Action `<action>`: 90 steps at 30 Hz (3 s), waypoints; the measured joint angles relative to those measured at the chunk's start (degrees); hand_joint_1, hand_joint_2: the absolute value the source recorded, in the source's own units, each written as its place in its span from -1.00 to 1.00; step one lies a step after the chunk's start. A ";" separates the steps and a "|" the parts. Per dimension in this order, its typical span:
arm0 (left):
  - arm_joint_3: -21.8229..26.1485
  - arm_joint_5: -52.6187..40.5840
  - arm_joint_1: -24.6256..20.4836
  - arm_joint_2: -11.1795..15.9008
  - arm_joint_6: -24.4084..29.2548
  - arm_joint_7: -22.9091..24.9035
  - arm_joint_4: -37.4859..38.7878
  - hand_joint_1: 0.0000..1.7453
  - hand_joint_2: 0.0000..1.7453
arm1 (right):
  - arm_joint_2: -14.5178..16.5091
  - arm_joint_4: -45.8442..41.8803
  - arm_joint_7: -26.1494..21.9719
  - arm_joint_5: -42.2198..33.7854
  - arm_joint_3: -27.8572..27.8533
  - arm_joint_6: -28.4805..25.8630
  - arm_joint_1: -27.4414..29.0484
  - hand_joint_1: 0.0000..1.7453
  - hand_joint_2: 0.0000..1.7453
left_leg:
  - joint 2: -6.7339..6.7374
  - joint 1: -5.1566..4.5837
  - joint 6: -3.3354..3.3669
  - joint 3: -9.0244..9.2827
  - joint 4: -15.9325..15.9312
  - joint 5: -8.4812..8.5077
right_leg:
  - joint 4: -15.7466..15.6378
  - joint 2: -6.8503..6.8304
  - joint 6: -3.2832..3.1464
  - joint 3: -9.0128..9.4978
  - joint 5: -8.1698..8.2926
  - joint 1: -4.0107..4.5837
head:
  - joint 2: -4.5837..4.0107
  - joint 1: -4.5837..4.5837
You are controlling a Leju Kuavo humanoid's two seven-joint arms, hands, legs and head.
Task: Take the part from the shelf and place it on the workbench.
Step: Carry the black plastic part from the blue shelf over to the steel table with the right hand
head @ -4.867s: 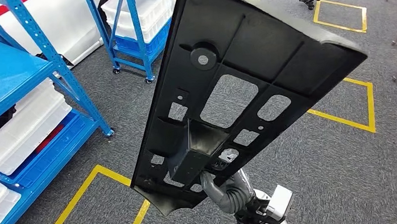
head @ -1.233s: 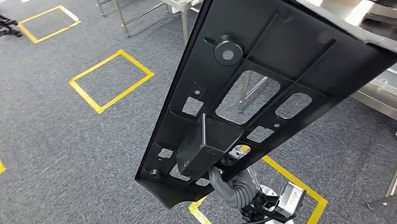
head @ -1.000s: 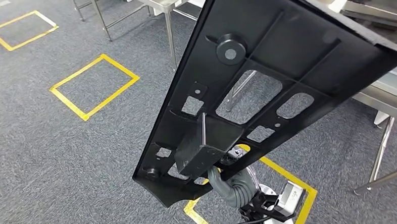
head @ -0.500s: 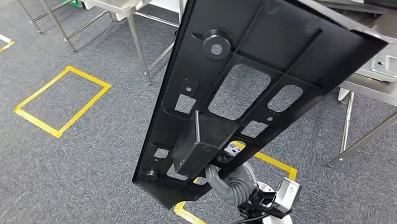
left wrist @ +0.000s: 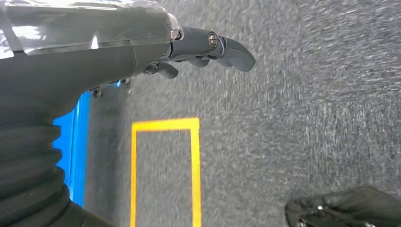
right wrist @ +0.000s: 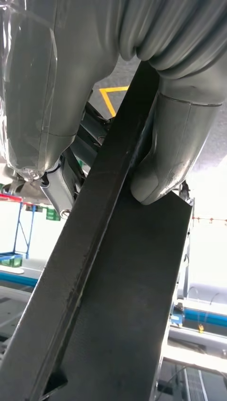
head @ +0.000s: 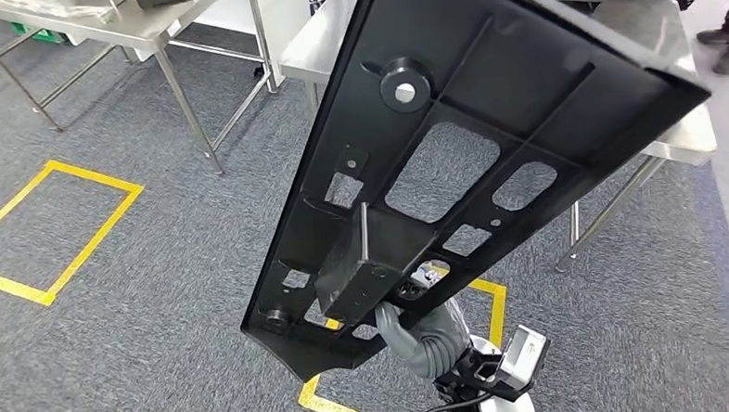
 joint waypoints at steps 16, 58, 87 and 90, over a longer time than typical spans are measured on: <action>0.15 -0.16 0.03 0.14 0.24 -0.13 0.00 -1.00 1.00 | -0.01 0.90 -0.73 -0.56 -0.21 0.04 0.25 1.00 1.00 | 10.03 -0.60 -0.05 1.02 -0.83 -0.39 | -0.48 -10.03 -0.28 0.57 -0.53 0.53 | 0.00 0.00; 1.44 0.97 1.15 0.13 -0.79 -0.69 0.00 -1.00 1.00 | 0.30 1.39 -1.92 0.20 0.18 -0.01 0.05 1.00 1.00 | 3.51 -0.87 0.65 -3.66 3.56 0.57 | -0.05 -5.79 -2.11 3.79 -3.19 0.87 | 0.00 -0.01; 2.36 1.29 0.89 -0.08 -0.98 -0.82 0.00 -1.00 1.00 | 0.48 1.10 -2.24 0.35 0.07 0.02 0.62 1.00 1.00 | 3.51 0.03 -0.68 -5.51 8.65 -2.05 | 0.05 -6.14 -1.66 3.15 -2.56 0.20 | 0.00 -0.01; 2.38 1.28 0.85 0.00 -0.98 -0.82 0.00 -1.00 1.00 | 0.49 1.11 -2.26 0.38 0.07 0.02 0.60 1.00 1.00 | 3.41 -0.83 0.64 -3.59 1.36 1.67 | -0.06 -6.07 -1.03 4.24 -3.55 0.31 | 0.00 -0.02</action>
